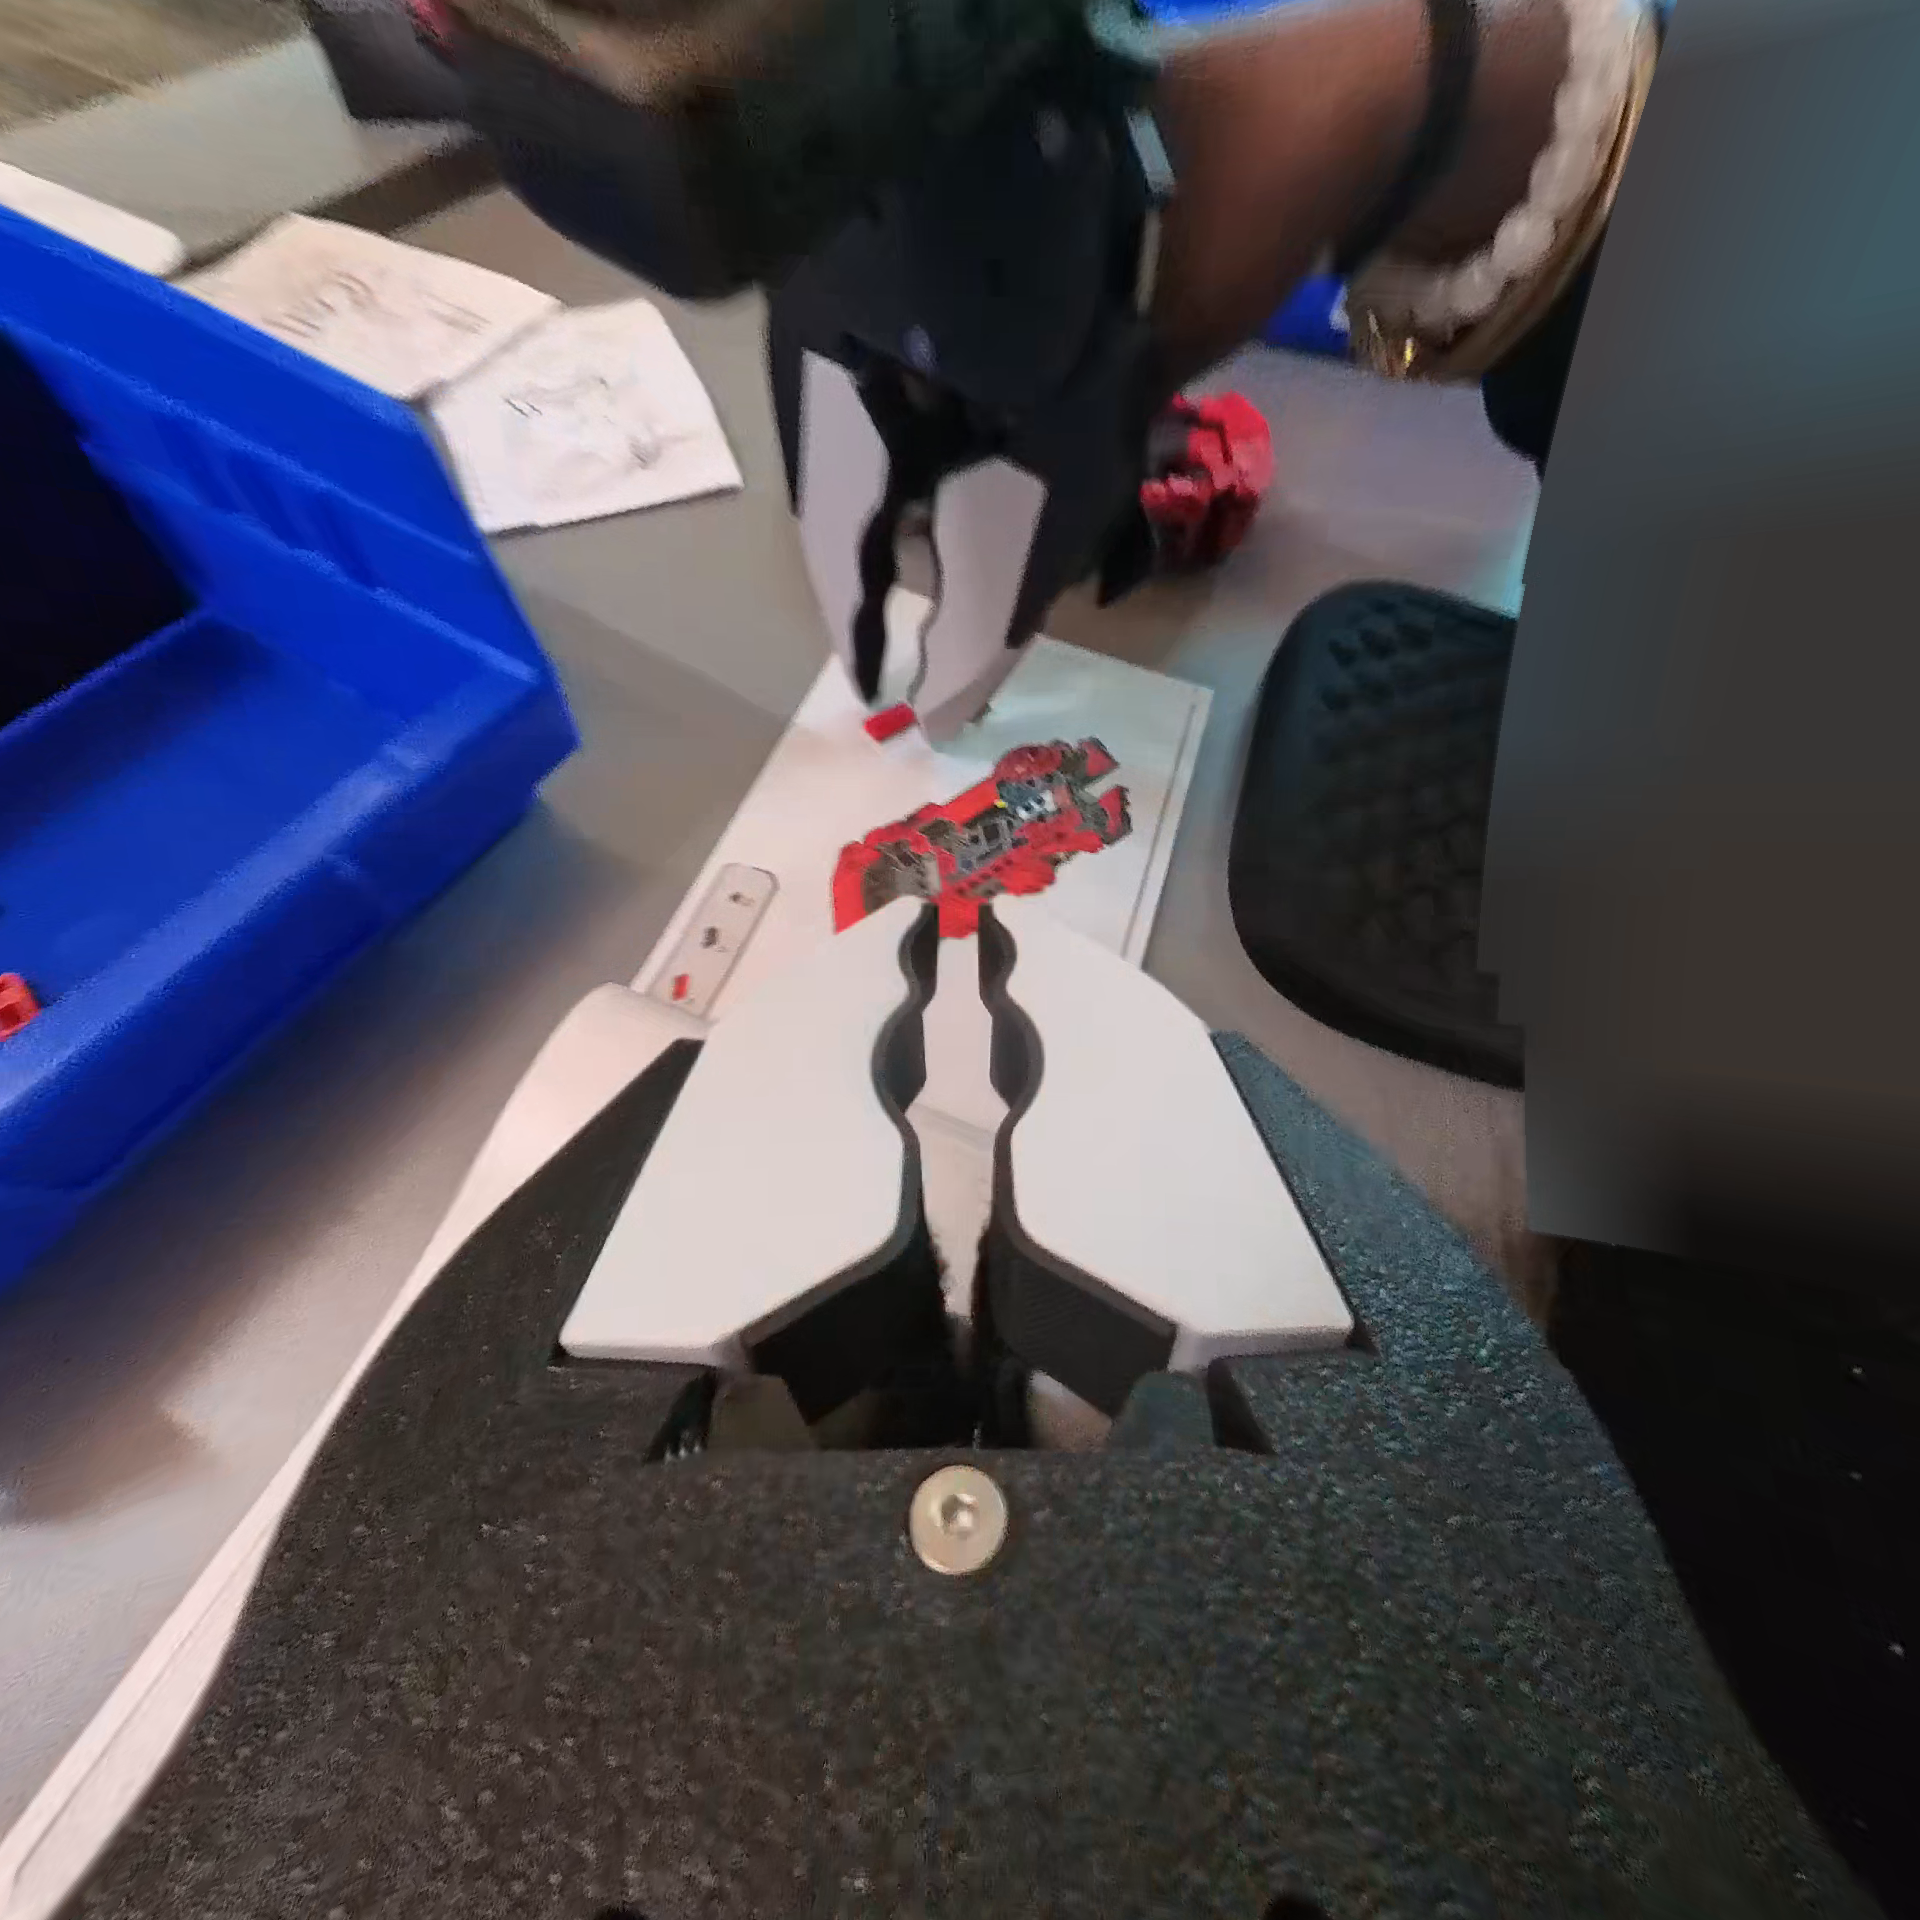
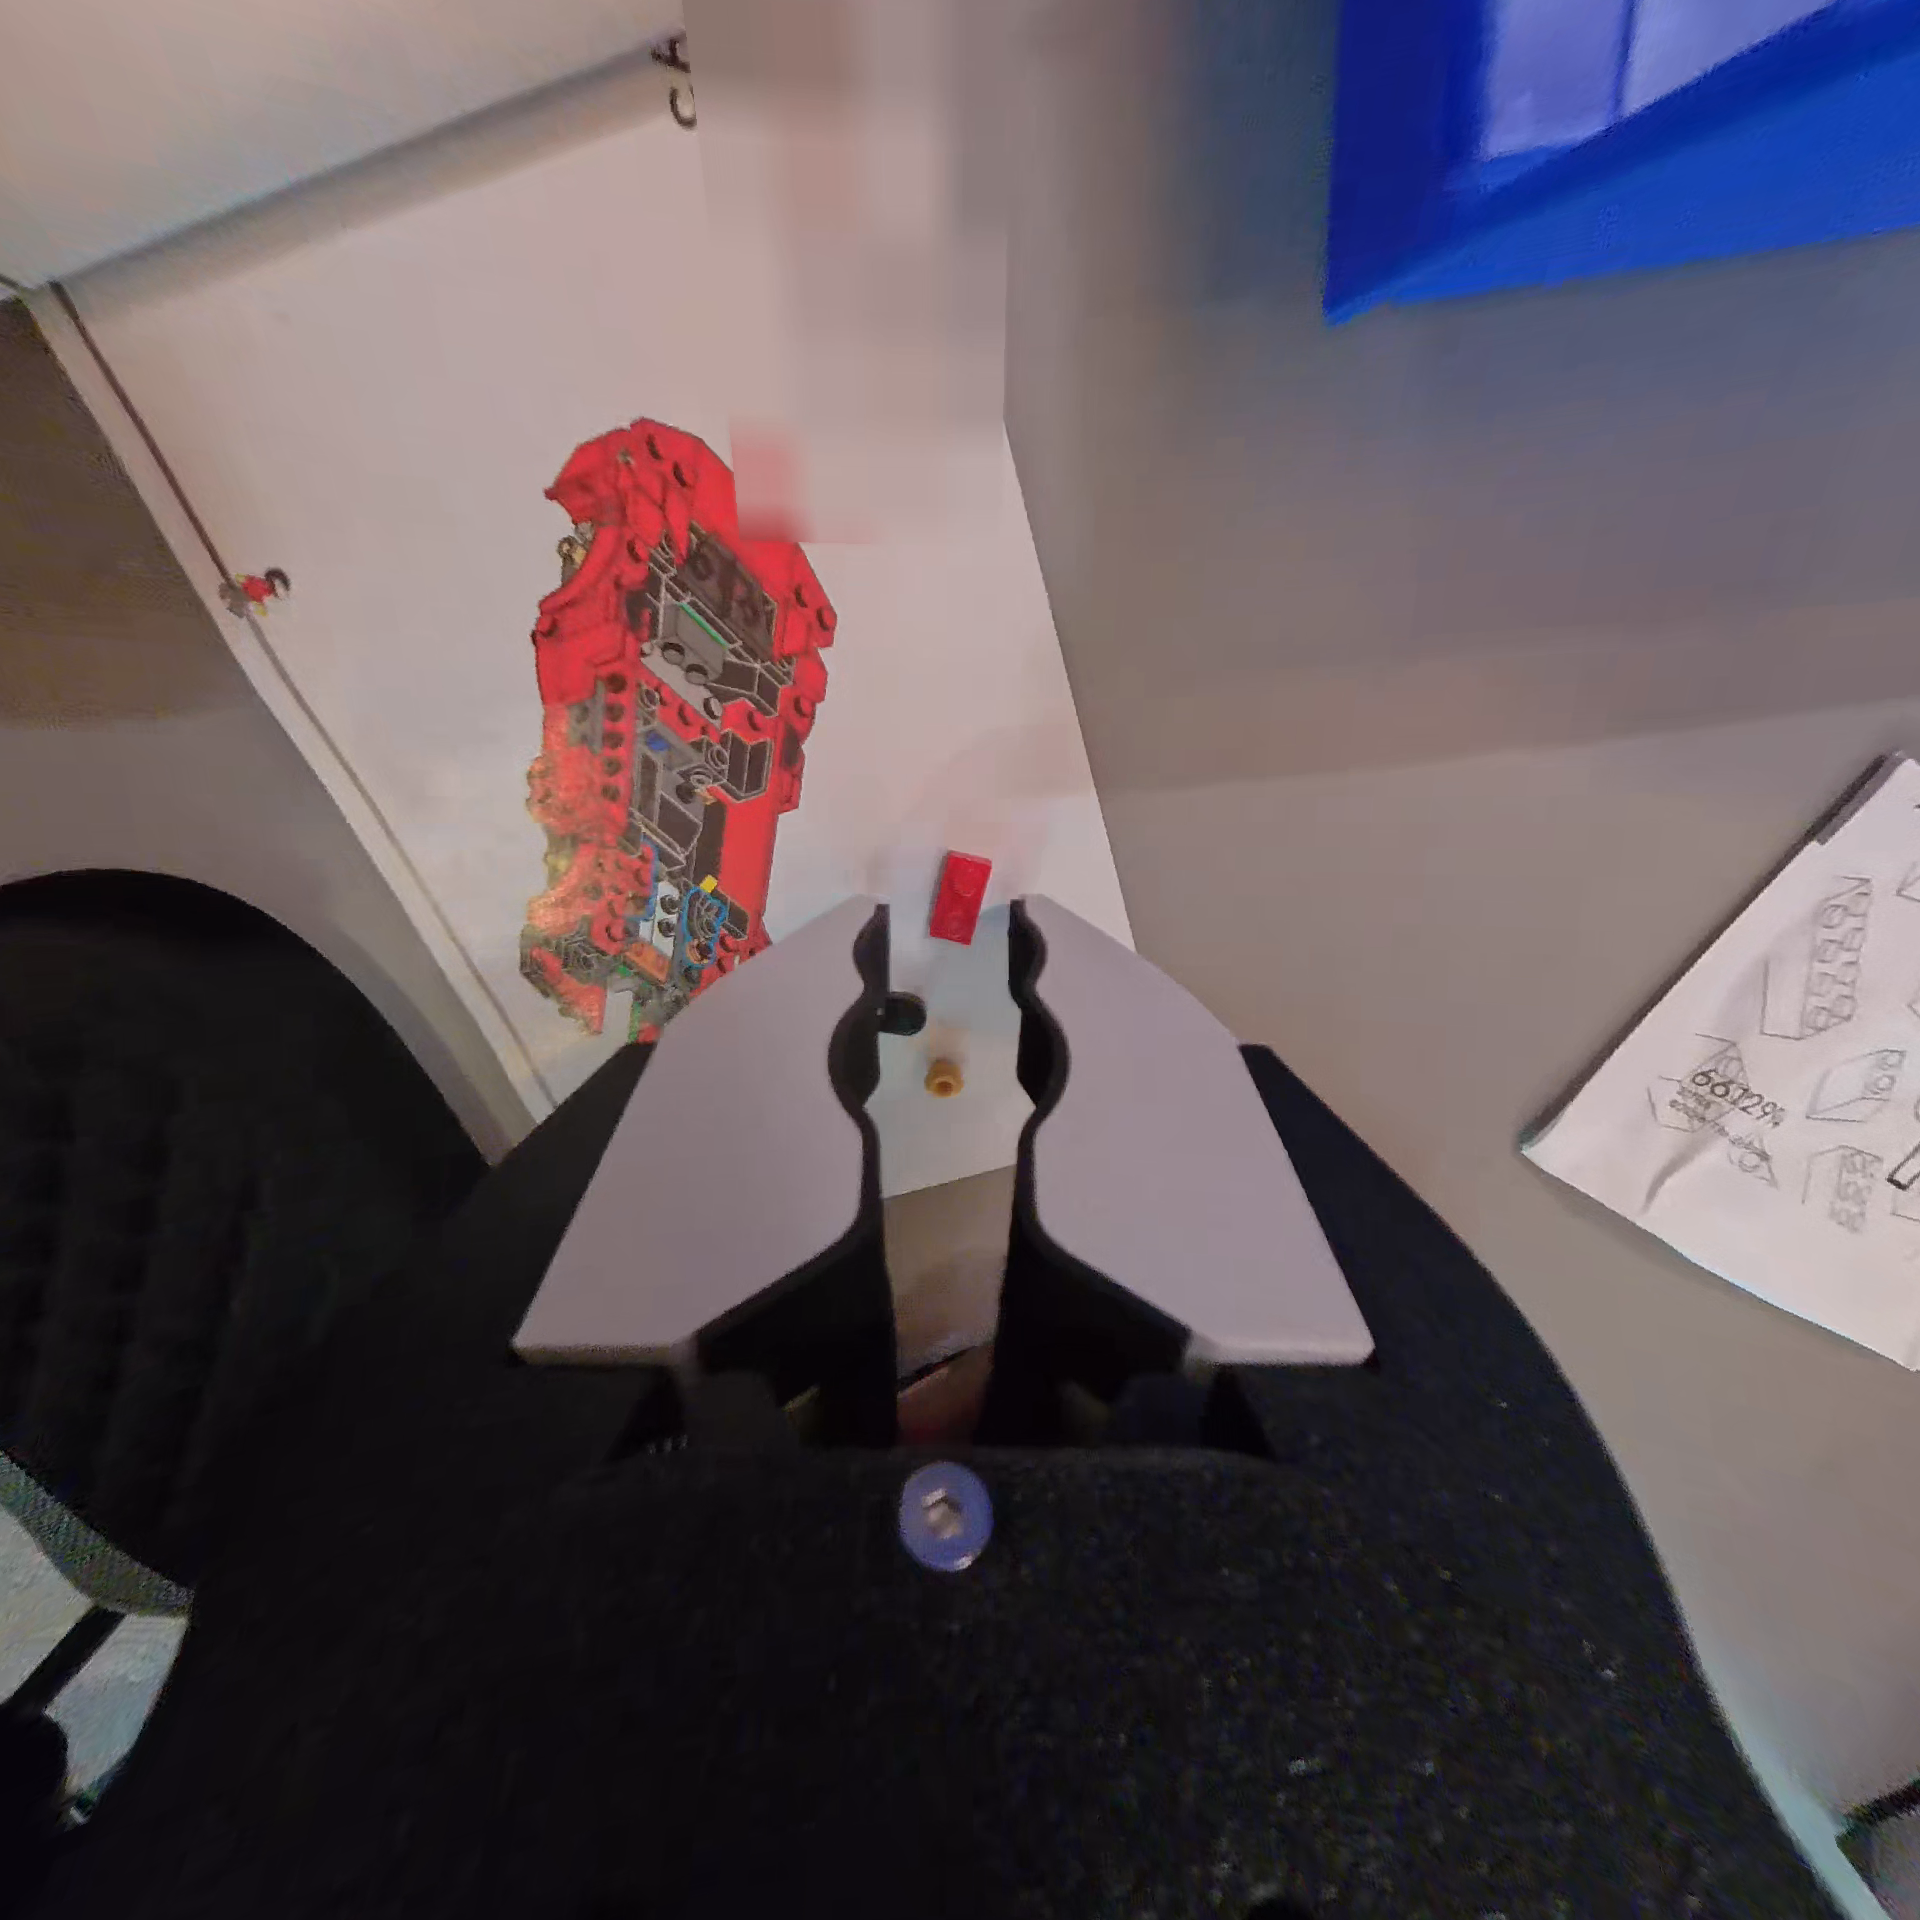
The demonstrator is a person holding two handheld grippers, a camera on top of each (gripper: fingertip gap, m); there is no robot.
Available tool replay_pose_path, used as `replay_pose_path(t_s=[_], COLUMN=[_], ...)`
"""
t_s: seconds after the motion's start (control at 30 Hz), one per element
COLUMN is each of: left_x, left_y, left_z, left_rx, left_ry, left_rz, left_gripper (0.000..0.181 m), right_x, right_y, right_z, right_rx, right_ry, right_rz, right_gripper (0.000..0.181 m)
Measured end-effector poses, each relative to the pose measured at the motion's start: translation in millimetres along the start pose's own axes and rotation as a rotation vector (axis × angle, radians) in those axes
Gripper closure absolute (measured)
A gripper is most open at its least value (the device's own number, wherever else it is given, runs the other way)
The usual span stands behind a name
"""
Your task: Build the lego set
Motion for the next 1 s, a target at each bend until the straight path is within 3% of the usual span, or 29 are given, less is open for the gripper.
replay_pose_path(t_s=[0.03,0.23,0.3,0.6,0.7,0.8,0.9,1.0], left_x=[-6.9,-34.3,-37.6,-32.3,-29.5,-25.9,-22.4,-29.2], left_y=[0.5,7.5,9.7,-9.0,-20.7,-30.0,-31.4,-20.2], left_z=[3.7,8.3,6.6,-0.5,-0.4,3.2,4.1,-3.2], left_rx=[-0.021,-0.165,-0.167,-0.113,-0.135,-0.162,-0.198,-0.221], left_ry=[0.009,-0.054,-0.049,0.035,0.047,0.055,0.006,-0.02], left_rz=[-0.043,-0.314,-0.346,-0.137,-0.064,0.009,0.108,0.187], left_gripper=[0.175,0.177,0.177,0.177,0.176,0.176,0.176,0.176], right_x=[2.1,30.6,42.0,42.2,58.8,86.8,107.1,107.5], right_y=[1.2,18.7,29.6,65.6,64.7,58.6,57.0,60.7], right_z=[1.1,-3.1,-15.0,-64.1,-67.6,-65.6,-61.9,-53.4], right_rx=[-0.011,-0.108,-0.144,-0.303,-0.336,-0.348,-0.374,-0.443], right_ry=[0.003,0.022,-0.019,0.019,0.076,0.041,-0.015,0.032], right_rz=[0.014,0.163,0.243,0.538,0.761,1.105,1.384,1.433], right_gripper=[0.159,0.152,0.154,0.156,0.152,0.147,0.119,0.086])
Point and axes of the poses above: each gripper's, where its closed fingertips meet, x back along the fingers, y out of its underside, z = x × y across the jaws, the point moved 9 cm from there along x, back along the fingers, and after that the axes turned 9 degrees about y, right-handed, at the moved point
